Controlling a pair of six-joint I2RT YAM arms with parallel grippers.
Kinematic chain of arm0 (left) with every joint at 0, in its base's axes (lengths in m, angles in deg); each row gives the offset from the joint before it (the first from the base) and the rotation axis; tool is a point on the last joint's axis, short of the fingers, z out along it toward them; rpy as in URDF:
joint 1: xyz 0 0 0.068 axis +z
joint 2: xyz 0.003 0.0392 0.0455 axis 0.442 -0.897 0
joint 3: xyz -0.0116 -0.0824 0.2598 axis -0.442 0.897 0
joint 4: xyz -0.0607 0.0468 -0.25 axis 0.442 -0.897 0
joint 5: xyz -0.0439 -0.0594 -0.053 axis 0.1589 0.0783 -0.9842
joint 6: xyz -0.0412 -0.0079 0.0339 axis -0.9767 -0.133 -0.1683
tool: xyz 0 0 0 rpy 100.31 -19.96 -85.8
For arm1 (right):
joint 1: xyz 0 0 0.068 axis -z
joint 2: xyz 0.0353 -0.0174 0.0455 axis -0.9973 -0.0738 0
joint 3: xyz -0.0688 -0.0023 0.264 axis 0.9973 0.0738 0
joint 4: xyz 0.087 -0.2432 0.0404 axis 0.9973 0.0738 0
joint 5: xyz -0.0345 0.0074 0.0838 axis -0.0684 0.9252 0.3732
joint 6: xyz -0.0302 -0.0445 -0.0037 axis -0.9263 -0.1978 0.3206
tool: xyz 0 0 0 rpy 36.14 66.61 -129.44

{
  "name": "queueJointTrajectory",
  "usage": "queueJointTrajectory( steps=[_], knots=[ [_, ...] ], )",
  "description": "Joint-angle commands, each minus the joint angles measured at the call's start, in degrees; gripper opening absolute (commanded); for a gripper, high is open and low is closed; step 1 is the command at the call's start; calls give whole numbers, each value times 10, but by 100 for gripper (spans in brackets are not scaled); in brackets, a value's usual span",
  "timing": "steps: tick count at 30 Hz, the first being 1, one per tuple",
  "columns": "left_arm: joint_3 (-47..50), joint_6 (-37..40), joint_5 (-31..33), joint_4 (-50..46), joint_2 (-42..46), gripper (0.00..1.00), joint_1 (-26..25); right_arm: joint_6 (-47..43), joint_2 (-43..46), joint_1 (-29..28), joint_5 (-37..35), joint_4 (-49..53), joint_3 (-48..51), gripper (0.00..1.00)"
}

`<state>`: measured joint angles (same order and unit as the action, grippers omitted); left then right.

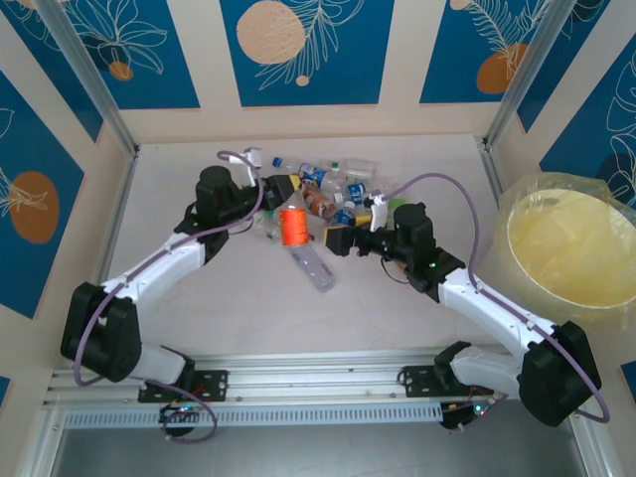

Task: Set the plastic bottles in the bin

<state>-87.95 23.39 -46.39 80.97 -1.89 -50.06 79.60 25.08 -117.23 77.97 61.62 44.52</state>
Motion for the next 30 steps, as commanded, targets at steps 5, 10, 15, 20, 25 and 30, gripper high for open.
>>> queueJointTrajectory(
  steps=[5, 10, 15, 20, 25, 30],
  knots=[
    [-47, 1, -68, 58, -35, 0, -33, 57, -37, -21, 44, -71, -33, 100],
    [-54, -32, -67, 96, -54, 0, -48, 83, -74, -27, 11, -103, -51, 100],
    [-63, -48, -68, 108, -74, 0, -54, 89, -115, -31, 42, -93, -89, 100],
    [-65, -51, -72, 114, -84, 0, -60, 98, -139, -38, 44, -87, -99, 83],
    [-69, -39, -66, 89, -87, 0, -61, 80, -139, -37, 50, -59, -109, 60],
    [-75, -13, -61, 42, -77, 22, -61, 41, -127, -33, 33, 15, -125, 49]
  ],
)
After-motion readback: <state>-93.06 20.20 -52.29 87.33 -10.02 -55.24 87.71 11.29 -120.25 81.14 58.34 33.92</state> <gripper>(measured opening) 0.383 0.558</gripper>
